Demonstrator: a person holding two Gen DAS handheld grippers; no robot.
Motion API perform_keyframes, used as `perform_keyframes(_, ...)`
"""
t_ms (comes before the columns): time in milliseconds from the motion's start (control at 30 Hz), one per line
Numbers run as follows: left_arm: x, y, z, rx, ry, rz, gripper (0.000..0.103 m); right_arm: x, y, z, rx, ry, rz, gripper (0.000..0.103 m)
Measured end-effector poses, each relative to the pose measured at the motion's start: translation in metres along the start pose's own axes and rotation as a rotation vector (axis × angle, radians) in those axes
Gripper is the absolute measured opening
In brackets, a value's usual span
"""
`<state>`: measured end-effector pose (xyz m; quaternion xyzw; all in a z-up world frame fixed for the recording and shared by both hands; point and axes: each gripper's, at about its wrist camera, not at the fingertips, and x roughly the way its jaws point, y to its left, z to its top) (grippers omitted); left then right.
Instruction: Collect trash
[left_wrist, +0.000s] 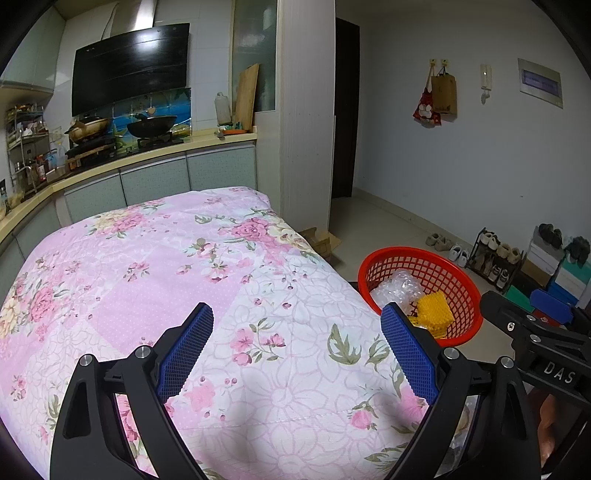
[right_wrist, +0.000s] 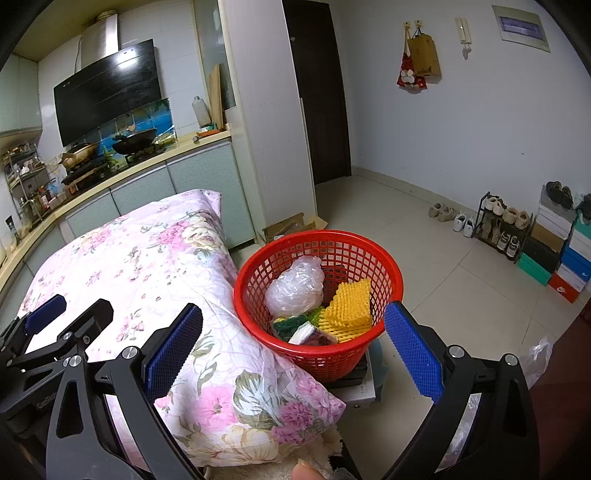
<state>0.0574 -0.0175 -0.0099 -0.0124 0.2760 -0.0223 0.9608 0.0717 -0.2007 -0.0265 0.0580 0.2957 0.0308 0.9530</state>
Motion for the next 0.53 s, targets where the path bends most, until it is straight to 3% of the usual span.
perform_keyframes(333,-0.008,0.015,0.001,-0.001,-0.016,0.005,0.089,0.002,-0.003,-0.007,-0.004,0.016,0.006,0.096)
perform_keyframes(467,-0.018,0.048,0.001,-0.027,-0.035,0.094,0.089,0.001,0.023,-0.025,-0.057,0.022,0.076,0.096)
perform_keyframes(533,-0.022,0.069,-0.002,-0.046,-0.037,0.151,0.089,-0.004,0.050,-0.045,-0.116,0.022,0.151,0.096)
